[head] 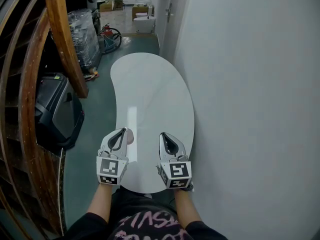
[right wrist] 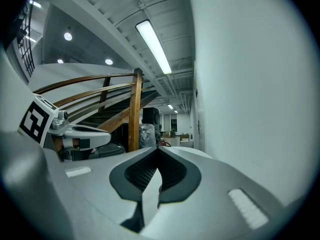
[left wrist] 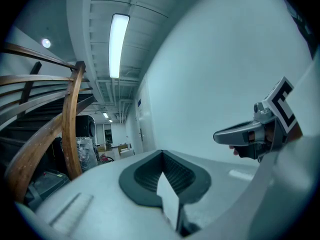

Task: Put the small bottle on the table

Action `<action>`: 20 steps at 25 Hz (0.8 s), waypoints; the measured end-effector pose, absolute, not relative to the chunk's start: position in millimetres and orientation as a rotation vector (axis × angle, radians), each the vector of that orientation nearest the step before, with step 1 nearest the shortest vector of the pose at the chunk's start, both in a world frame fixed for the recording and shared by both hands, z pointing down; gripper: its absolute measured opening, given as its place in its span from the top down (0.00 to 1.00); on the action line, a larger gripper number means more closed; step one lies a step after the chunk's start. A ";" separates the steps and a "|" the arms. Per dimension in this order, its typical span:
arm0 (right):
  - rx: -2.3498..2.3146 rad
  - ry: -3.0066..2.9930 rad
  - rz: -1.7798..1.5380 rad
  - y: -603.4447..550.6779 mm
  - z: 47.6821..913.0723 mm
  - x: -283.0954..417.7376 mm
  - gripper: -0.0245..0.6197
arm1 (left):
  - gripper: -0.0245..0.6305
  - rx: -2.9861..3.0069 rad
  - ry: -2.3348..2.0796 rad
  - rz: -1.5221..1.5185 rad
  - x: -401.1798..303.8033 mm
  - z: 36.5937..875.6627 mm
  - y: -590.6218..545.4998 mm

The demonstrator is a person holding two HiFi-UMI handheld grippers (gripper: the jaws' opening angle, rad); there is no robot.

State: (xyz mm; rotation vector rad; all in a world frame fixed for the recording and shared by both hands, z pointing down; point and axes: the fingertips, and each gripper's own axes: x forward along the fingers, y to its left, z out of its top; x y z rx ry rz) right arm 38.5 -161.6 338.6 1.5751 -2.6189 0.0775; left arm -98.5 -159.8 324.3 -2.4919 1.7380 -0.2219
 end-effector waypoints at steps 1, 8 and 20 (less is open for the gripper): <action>1.576 -2.621 0.074 -161.8 337.0 38.4 0.93 | 0.96 -2.490 1.738 -0.220 -98.7 322.2 -159.5; 1.576 -2.649 0.051 -165.0 324.3 38.4 0.93 | 0.96 -2.464 1.717 -0.219 -101.1 313.1 -159.4; 1.562 -2.689 -0.002 -167.9 301.3 36.3 0.94 | 0.96 -2.427 1.722 -0.173 -107.5 289.2 -161.6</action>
